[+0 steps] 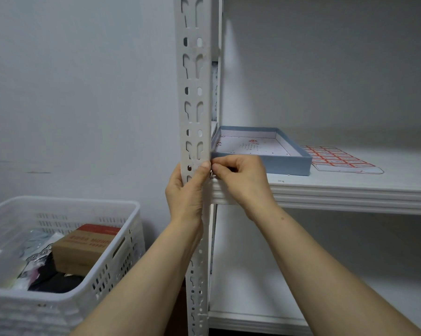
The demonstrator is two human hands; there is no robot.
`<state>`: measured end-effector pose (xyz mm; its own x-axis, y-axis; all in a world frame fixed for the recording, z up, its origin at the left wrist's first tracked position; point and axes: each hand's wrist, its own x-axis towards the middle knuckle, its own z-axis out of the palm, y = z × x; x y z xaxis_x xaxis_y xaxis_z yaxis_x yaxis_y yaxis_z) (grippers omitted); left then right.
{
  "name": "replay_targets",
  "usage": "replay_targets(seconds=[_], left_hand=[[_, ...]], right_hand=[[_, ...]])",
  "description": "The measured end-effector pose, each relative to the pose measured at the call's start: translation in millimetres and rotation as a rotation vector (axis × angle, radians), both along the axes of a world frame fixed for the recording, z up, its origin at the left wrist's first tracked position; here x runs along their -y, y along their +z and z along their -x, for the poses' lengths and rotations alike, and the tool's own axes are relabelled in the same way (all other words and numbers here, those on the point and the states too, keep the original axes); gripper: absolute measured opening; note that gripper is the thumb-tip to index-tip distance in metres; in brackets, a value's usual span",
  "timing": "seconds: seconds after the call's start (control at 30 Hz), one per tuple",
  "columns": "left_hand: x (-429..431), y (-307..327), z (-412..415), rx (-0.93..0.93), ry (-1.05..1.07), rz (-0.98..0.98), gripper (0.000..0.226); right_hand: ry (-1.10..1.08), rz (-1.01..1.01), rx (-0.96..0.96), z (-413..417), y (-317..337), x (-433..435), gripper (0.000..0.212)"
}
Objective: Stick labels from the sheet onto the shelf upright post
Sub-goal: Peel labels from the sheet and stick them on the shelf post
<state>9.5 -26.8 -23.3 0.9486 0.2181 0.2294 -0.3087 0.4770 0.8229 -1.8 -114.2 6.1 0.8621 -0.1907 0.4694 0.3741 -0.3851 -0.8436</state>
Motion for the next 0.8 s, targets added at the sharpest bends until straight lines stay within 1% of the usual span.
replay_targets(seconds=[0.23, 0.37, 0.4, 0.5, 0.53, 0.63, 0.73, 0.8], left_hand=[[0, -1, -2, -0.007, 0.004, -0.006, 0.024], [-3, 3, -4, -0.05, -0.02, 0.024, 0.012], [-5, 2, -5, -0.06, -0.038, 0.016, 0.013], [-13, 0, -6, -0.062, -0.091, -0.027, 0.036], [-15, 0, -6, -0.065, -0.079, -0.022, 0.039], [-20, 4, -10, -0.036, -0.042, -0.034, 0.035], [-22, 2, -10, -0.007, -0.054, -0.081, 0.034], [-25, 1, -10, 0.001, -0.096, -0.097, 0.034]], right_hand=[[-0.004, 0.013, 0.005, 0, 0, -1, 0.015], [-0.007, -0.015, -0.006, 0, 1, 0, 0.013], [-0.011, -0.043, -0.006, 1, 1, 0, 0.014], [-0.034, -0.128, -0.018, 2, 1, -1, 0.021], [-0.045, -0.142, -0.027, 1, 0, -3, 0.023], [-0.092, -0.158, -0.04, 0, 1, -9, 0.027], [-0.146, -0.11, -0.014, 0, 3, -13, 0.017], [-0.17, -0.095, -0.001, 2, 3, -16, 0.014]])
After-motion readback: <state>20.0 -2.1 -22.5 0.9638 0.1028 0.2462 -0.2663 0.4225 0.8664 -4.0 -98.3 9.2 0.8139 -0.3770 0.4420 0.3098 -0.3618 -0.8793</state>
